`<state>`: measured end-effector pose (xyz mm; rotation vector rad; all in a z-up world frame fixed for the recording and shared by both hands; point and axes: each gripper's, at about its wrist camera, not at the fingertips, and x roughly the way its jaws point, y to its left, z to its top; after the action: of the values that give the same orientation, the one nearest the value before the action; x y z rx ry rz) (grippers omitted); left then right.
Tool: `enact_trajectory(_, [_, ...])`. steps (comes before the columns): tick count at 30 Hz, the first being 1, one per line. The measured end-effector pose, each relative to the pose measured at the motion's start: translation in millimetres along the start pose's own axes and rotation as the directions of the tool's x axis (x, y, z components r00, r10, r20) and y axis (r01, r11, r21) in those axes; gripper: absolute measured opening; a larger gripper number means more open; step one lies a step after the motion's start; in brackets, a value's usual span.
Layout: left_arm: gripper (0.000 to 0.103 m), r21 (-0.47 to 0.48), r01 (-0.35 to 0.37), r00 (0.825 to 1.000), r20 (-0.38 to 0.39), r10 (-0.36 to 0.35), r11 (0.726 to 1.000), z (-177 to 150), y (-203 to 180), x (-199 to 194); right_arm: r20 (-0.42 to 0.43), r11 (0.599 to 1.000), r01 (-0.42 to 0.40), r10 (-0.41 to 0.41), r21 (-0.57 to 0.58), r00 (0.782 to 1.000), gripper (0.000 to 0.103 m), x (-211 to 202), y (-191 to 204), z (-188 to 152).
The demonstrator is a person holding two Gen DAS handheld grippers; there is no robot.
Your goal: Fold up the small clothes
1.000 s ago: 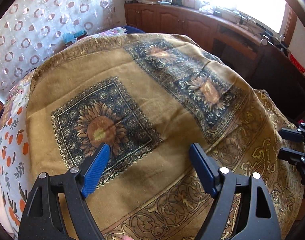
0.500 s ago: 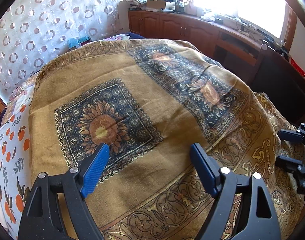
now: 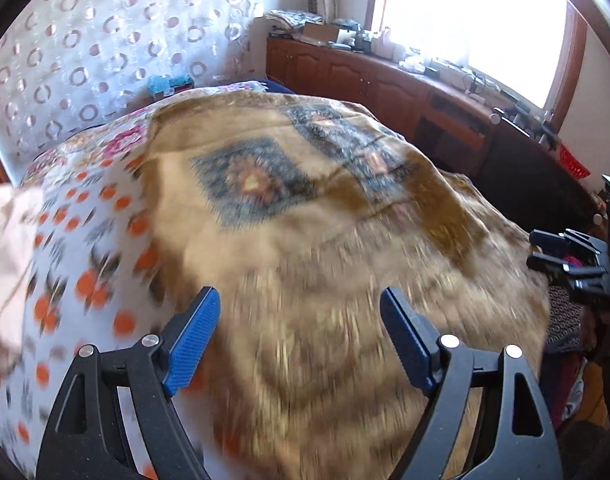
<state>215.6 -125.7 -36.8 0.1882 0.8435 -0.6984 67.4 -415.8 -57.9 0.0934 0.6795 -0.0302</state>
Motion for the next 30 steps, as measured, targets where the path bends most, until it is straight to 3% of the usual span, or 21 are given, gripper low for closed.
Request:
enact_trajectory(4, [0.083, -0.046, 0.003, 1.000, -0.008, -0.003, 0.999, -36.3, -3.9, -20.0, 0.020, 0.997, -0.052, 0.051, 0.049, 0.998, 0.057, -18.6, -4.6, -16.9])
enact_trajectory(12, [0.083, -0.097, 0.010, 1.000, -0.023, -0.012, 0.995, -69.0, -15.4, -27.8, -0.021, 0.991, -0.021, 0.024, 0.132, 0.999, 0.057, -13.2, -4.2, -33.5])
enact_trajectory(23, [0.083, -0.079, 0.011, 0.998, -0.055, -0.015, 0.997, -79.5, -24.7, -19.2, -0.057, 0.956, -0.059, 0.079, 0.288, 0.995, 0.070, 1.7, -18.4, -38.1])
enact_trajectory(30, [0.083, -0.069, -0.014, 0.999, -0.047, 0.011, 0.998, -81.8, -27.7, -18.4, -0.085, 0.905, -0.152, 0.202, 0.398, 0.976, 0.070, 7.9, -34.3, -42.4])
